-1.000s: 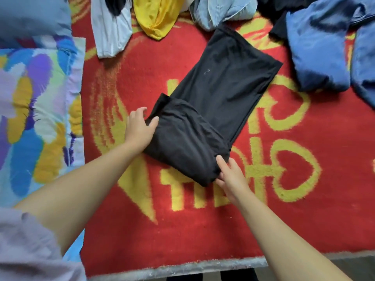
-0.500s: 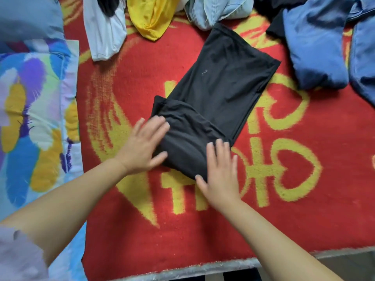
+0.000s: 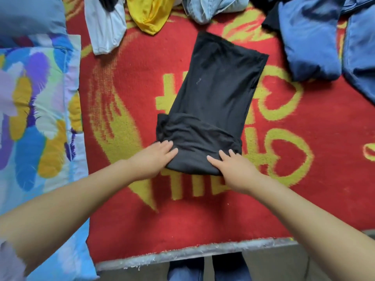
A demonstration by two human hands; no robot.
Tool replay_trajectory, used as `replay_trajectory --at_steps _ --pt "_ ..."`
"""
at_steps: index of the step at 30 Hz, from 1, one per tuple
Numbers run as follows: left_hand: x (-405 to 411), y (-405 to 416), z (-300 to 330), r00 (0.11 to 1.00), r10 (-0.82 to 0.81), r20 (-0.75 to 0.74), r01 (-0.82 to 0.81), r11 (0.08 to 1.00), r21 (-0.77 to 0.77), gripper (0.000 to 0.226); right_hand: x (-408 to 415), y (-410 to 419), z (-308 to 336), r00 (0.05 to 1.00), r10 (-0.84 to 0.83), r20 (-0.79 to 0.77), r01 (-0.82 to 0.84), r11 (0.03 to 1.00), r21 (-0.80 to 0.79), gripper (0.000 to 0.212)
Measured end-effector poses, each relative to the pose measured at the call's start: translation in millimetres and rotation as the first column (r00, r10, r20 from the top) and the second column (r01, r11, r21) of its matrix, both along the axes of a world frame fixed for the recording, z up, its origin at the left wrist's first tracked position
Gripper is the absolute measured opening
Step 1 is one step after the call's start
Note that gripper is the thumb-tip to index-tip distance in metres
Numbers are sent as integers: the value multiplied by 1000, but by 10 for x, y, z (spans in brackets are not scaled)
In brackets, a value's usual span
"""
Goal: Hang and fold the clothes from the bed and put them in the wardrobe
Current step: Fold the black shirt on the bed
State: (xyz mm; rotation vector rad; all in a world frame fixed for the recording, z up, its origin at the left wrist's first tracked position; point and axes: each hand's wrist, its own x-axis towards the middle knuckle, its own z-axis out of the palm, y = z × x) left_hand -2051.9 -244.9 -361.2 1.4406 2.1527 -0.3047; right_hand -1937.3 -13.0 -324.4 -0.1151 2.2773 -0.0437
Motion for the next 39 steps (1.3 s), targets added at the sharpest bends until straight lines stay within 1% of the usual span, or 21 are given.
replay_trajectory --at_steps 2,3,5,7,9,10,11,12,13,14,16,17,20,23,25,28,31,32,35,37,39 --pt "380 13 135 973 -27 230 37 999 -39 57 255 153 170 986 3 168 16 993 -114 73" --pt "541 -1 202 921 19 389 3 998 -56 52 383 206 240 966 6 259 44 981 -189 72" --pt "708 -32 299 756 189 626 -175 981 -85 37 567 303 328 896 -45 442 201 928 -313 61" --pt "693 -53 313 574 371 730 -410 902 -136 17 601 462 339 836 -135 532 363 863 -351 32" --pt "557 -46 263 348 528 775 -678 712 -181 10 540 708 284 805 -343 484 548 743 -384 23" --pt "475 -24 225 210 577 789 -807 558 -194 9 501 832 237 734 -482 478 674 605 -425 24" --pt "399 21 184 67 588 806 -904 377 -200 9 462 924 187 587 -624 516 804 375 -461 23" --pt "334 92 137 -55 576 816 -958 201 -207 10 415 969 113 388 -728 566 878 105 -466 22" --pt "292 182 83 -150 551 821 -974 62 -219 10 369 970 7 187 -787 588 887 -122 -446 23" --pt "269 281 15 -218 527 822 -971 -30 -238 11 324 943 -109 51 -829 557 872 -235 -430 26" --pt "301 482 -143 -289 516 806 -957 -123 -264 16 270 806 -342 21 -921 388 895 -156 -418 40" --pt "349 557 -222 -263 564 783 -965 -144 -221 18 270 721 -441 46 -952 303 905 -88 -415 48" --pt "492 642 -351 15 824 566 -988 -74 134 23 321 554 -579 83 -996 37 883 56 -466 49" --pt "511 662 -334 167 840 517 -936 -28 350 30 410 517 -525 35 -970 -239 759 181 -626 27" --pt "439 719 -344 221 820 528 -916 -11 401 32 442 554 -522 -1 -941 -339 711 238 -661 21" --pt "370 798 -484 208 891 404 -949 83 305 35 448 597 -673 131 -921 -367 814 311 -491 29" --pt "369 803 -601 153 938 311 -968 79 237 39 439 619 -804 182 -922 -343 840 327 -433 34" --pt "369 788 -595 130 939 317 -969 53 241 40 450 636 -805 160 -939 -304 838 292 -461 34" --pt "448 660 -502 46 895 443 -974 -58 218 43 554 707 -774 27 -997 -78 830 65 -554 33" --pt "597 600 -414 84 884 460 -977 -16 210 45 650 706 -716 24 -1000 5 845 18 -534 31" --pt "738 573 -388 167 896 411 -965 63 256 39 733 665 -693 123 -992 -27 852 120 -509 29"
